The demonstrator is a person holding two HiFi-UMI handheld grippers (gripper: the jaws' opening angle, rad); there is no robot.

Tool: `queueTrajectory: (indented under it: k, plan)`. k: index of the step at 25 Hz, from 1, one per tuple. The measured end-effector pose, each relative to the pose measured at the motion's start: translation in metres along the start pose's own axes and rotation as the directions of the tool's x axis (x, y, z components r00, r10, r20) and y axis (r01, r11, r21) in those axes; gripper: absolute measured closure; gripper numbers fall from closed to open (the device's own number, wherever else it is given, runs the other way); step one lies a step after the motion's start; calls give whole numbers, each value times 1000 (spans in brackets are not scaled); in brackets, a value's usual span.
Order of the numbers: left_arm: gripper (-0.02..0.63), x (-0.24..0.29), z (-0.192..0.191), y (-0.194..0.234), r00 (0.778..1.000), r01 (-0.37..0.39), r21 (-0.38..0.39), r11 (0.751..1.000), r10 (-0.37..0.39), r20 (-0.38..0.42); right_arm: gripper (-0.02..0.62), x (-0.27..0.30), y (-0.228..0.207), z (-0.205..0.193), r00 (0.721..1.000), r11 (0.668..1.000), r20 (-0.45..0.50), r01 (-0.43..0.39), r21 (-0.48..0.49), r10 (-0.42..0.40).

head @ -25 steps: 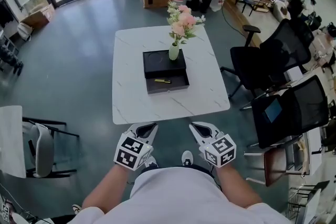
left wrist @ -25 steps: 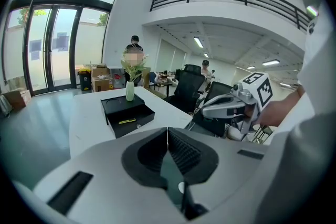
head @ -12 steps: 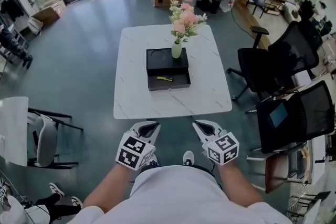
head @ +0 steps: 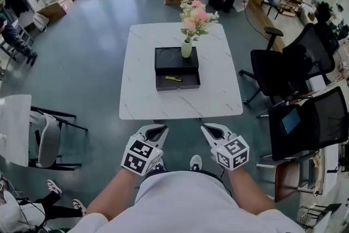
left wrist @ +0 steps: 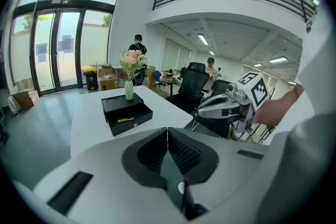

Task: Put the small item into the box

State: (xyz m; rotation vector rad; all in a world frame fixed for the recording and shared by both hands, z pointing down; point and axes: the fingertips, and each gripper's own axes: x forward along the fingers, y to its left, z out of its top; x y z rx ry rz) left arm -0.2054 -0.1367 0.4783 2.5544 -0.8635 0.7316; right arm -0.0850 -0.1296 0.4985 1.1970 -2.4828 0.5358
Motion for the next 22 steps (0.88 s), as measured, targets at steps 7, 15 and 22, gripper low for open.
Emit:
queueTrajectory:
  k: [7, 15, 22]
  plan:
    - [589, -2, -1, 3, 1000, -3, -1, 1000, 3, 1, 580, 1, 2, 2, 1000, 1000, 2, 0, 3, 0]
    - [589, -5, -2, 8, 1000, -2, 1, 1000, 2, 2, 580, 2, 4, 0, 1000, 1000, -3, 12, 9, -12]
    - [589, -9, -3, 14, 1000, 1, 1, 1000, -1, -3, 580, 7, 11, 6, 1000, 1000, 5, 13, 13, -13]
